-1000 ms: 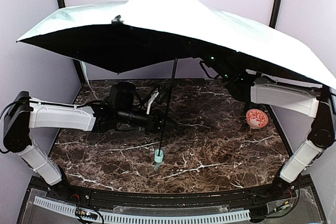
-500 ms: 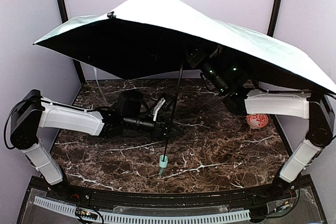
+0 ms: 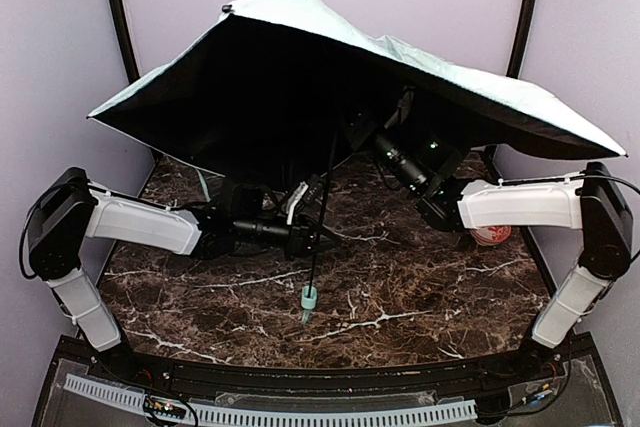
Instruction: Put away the umbrella
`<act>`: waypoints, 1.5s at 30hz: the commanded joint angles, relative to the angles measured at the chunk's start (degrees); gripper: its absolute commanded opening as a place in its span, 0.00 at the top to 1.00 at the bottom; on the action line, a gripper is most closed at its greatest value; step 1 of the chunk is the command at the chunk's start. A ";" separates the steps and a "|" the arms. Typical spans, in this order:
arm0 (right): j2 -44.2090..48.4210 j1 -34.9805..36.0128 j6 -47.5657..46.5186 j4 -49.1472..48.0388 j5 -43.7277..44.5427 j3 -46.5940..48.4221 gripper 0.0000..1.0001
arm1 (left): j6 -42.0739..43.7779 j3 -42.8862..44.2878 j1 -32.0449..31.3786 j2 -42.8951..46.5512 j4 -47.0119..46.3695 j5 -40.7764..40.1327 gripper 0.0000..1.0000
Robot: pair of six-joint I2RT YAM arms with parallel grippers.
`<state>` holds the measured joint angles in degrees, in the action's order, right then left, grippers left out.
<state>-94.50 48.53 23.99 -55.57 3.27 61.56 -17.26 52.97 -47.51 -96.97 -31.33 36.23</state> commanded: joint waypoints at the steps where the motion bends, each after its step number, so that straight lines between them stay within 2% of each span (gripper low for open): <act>1: -5.47 4.33 -4.22 21.77 -5.54 -7.72 0.97 | 0.98 4.38 4.78 7.03 -29.01 -3.74 1.00; 9: -8.65 7.44 -4.19 21.86 -2.04 -8.12 0.97 | 7.12 5.74 5.32 5.05 -32.07 -4.05 1.00; 13: -6.71 7.45 -5.54 21.93 0.56 -7.99 1.00 | 10.92 2.96 5.40 2.53 -32.87 -5.55 1.00; 17: -2.65 7.28 -14.27 23.98 3.52 -2.81 1.00 | 13.30 0.83 5.36 -0.97 -33.44 -6.91 1.00; 22: 1.13 6.99 -27.57 21.40 5.04 -1.84 1.00 | 16.17 0.39 5.67 -1.71 -34.72 -5.99 0.99; 27: 2.78 5.70 -34.03 17.35 8.61 0.85 1.00 | 18.93 4.44 5.58 -1.26 -21.34 -2.98 0.87; 29: 2.79 4.89 -34.73 14.11 11.67 0.62 1.00 | 19.24 2.82 5.58 -0.99 -19.37 -3.18 0.83; 31: 2.74 3.97 -34.31 10.36 14.40 -0.10 1.00 | 19.55 -0.68 5.58 -0.63 -19.23 -4.90 0.73; 33: 2.75 3.14 -33.29 5.68 16.21 -1.25 1.00 | 20.72 -2.53 5.23 -0.23 -16.96 -6.34 0.68; 36: 2.05 1.86 -32.00 -0.41 18.02 -1.45 1.00 | 23.48 -3.98 3.87 1.08 -11.90 -8.66 0.67; 40: -0.01 1.24 -36.22 -7.30 19.01 2.58 1.00 | 25.97 -6.69 1.13 4.12 -9.85 -10.69 0.65; 45: -0.50 0.36 -41.03 -8.54 19.20 9.34 1.00 | 27.44 -8.55 -1.87 7.34 -4.93 -12.63 0.62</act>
<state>-96.01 49.69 -11.16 -55.59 21.56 64.75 7.40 45.91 -47.48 -94.87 -40.25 25.82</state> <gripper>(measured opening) 0.177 0.367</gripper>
